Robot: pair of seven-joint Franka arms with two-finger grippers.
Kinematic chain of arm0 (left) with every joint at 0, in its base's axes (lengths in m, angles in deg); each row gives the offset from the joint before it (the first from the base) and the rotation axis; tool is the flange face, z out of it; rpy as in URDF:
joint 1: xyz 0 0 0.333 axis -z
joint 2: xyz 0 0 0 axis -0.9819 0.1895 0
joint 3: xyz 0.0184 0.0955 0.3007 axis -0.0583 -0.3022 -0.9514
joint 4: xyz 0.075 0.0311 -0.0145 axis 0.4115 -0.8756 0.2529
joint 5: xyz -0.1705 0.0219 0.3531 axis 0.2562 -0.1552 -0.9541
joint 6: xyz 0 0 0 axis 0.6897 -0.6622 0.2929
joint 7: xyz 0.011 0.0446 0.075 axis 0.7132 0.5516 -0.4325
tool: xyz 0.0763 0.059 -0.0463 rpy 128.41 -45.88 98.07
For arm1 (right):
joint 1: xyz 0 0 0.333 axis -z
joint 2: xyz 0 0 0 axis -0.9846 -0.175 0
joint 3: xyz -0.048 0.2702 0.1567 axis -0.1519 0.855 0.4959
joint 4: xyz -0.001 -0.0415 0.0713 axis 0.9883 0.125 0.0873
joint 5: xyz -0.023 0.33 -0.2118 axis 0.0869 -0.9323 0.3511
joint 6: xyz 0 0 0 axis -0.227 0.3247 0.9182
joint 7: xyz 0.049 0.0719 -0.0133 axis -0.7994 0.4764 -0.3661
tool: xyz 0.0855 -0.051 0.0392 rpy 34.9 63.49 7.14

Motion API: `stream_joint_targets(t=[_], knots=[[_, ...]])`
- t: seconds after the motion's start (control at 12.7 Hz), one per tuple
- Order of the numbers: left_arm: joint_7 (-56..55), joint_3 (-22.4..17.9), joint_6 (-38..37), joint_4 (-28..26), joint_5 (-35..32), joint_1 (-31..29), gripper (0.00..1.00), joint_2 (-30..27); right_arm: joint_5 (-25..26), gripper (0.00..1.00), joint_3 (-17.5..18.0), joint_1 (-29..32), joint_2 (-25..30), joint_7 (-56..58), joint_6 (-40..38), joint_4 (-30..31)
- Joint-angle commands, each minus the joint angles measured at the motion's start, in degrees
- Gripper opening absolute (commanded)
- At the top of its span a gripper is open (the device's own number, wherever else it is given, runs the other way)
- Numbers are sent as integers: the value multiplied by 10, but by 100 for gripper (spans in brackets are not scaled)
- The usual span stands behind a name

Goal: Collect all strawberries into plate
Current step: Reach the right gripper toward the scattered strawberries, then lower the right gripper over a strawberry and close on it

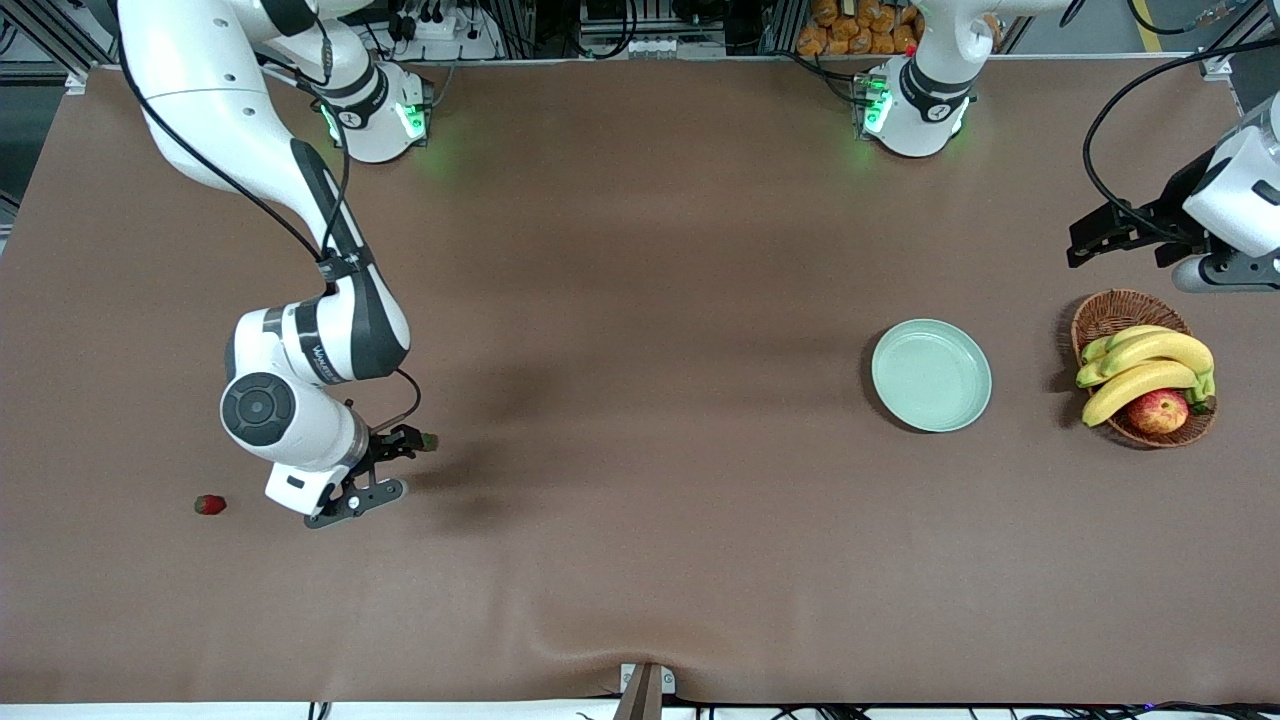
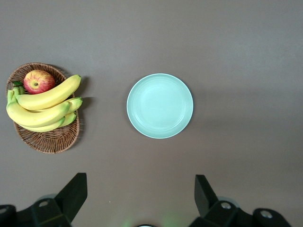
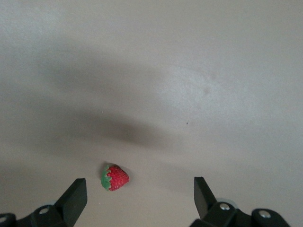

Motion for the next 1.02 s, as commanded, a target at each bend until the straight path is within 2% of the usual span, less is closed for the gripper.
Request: stream_joint_targets(t=[0.0,0.16,0.31,0.55,0.71,0.94], knots=[[10,2,19,-18,7,-2,100,-8,0,100,0,-10,7,47,6,-5],[10,2,22,-17,7,-2,100,-8,-2,100,18,-18,9,75,28,-4],[10,3,23,-18,7,-2,100,-7,2,100,20,-22,6,110,40,-1],[10,4,36,-19,7,1,100,-1,7,100,19,-16,5,246,47,10],[10,4,36,-19,7,1,100,-1,6,100,19,10,6,342,47,28],[10,4,41,-19,7,3,100,3,6,100,19,4,6,361,72,69]])
